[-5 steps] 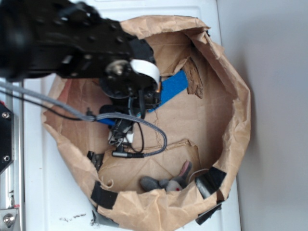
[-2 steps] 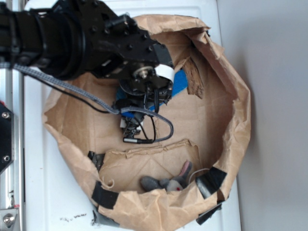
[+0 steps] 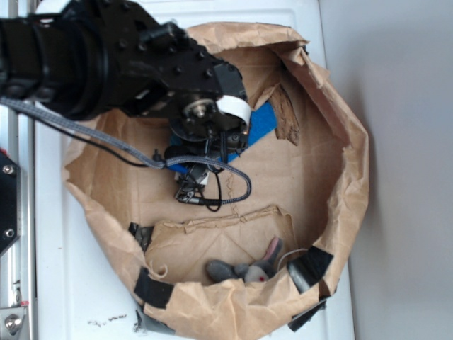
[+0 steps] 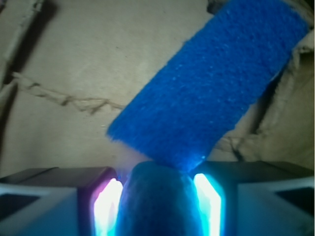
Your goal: Grab the blue ball.
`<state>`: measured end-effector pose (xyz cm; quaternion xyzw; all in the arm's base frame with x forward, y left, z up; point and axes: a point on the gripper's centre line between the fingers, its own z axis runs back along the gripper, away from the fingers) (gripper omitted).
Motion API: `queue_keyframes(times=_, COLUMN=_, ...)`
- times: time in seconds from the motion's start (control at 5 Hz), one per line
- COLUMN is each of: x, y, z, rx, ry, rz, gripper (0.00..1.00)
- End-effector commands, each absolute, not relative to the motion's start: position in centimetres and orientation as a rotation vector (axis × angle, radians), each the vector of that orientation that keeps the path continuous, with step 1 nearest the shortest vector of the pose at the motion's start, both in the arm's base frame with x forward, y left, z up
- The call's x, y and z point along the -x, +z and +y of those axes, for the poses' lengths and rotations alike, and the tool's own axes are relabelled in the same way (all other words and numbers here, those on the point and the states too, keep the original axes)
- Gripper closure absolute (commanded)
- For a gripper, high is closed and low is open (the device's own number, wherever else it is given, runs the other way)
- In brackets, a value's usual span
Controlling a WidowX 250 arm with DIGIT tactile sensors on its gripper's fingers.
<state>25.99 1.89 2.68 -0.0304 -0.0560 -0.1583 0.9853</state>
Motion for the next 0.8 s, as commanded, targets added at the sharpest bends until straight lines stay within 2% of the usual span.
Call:
queue_keyframes(times=0.0, x=-25.4, y=12.0, z=3.1, rx=0.186, ry=-0.254, rz=-0.347, gripper=1.00)
queue_keyframes(times=0.2, x=-25.3, y=16.6, z=3.8, rx=0.185, ry=-0.203, rz=-0.381, gripper=1.00)
queue_keyframes(times=0.4, x=-24.8, y=19.8, z=4.8, rx=0.161, ry=-0.152, rz=-0.440, gripper=1.00)
queue_keyframes(times=0.6, x=-24.9, y=20.3, z=5.2, rx=0.175, ry=-0.145, rz=-0.423, gripper=1.00)
